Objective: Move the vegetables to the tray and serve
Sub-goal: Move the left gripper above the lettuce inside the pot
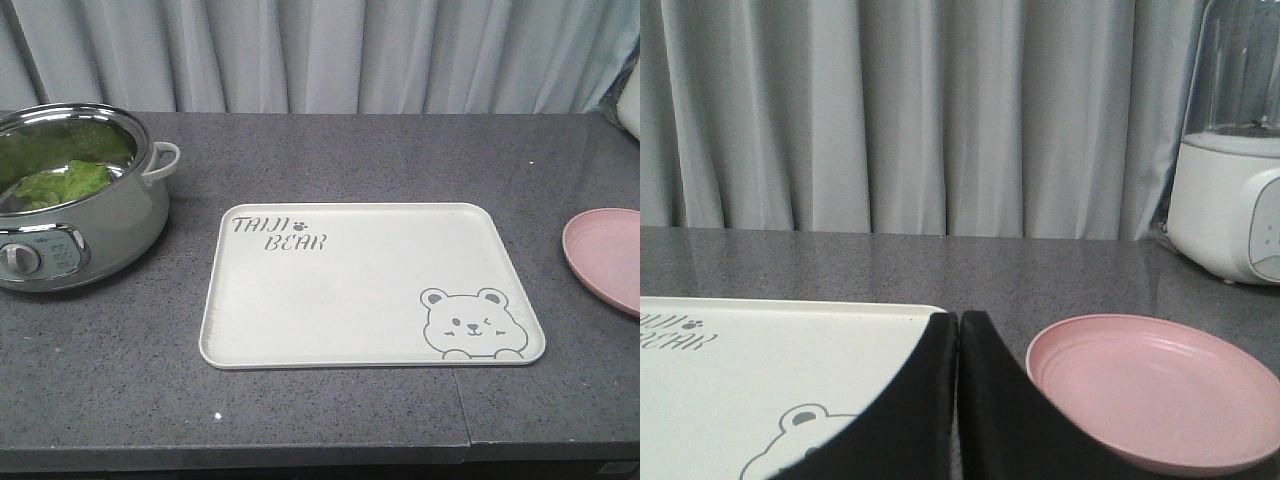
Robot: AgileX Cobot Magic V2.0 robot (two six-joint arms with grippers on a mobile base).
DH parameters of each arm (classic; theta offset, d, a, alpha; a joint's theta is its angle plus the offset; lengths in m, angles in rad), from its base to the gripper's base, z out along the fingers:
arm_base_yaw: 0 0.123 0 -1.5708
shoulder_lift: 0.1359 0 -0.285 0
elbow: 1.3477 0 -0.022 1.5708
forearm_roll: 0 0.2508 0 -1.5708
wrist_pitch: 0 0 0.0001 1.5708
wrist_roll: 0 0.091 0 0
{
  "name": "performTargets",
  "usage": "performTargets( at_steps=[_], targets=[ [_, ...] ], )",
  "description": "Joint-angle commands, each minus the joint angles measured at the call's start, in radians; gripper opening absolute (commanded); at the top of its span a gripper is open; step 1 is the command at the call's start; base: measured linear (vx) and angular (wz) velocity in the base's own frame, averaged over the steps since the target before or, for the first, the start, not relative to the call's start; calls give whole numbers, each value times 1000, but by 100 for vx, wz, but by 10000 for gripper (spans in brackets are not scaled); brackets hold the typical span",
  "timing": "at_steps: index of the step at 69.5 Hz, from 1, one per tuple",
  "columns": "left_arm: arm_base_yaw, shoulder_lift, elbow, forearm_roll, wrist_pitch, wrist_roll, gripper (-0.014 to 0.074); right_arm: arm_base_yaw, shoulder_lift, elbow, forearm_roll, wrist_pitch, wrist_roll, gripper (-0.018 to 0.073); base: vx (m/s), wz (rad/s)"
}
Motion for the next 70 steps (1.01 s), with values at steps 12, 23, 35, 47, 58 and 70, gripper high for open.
performTargets(
  at_steps=[12,23,35,47,58,70],
  targets=[
    [2,248,-417,-8,241,-3,-6,-1,248,-363,-42,151,-10,-4,0,0],
    [2,439,-599,-7,398,0,-6,-1,396,-523,-42,224,-10,-4,0,0],
    [2,585,-650,-1,475,9,-6,-1,512,-583,-42,239,-10,-4,0,0],
    [2,651,-650,-1,524,8,-6,-1,568,-583,-42,327,-9,-4,0,0],
    [2,655,-650,-1,536,8,-6,-1,576,-583,-41,350,-9,-4,0,0],
    [2,655,-650,-1,544,8,-6,-1,576,-583,-38,351,-9,-4,0,0]
  ],
)
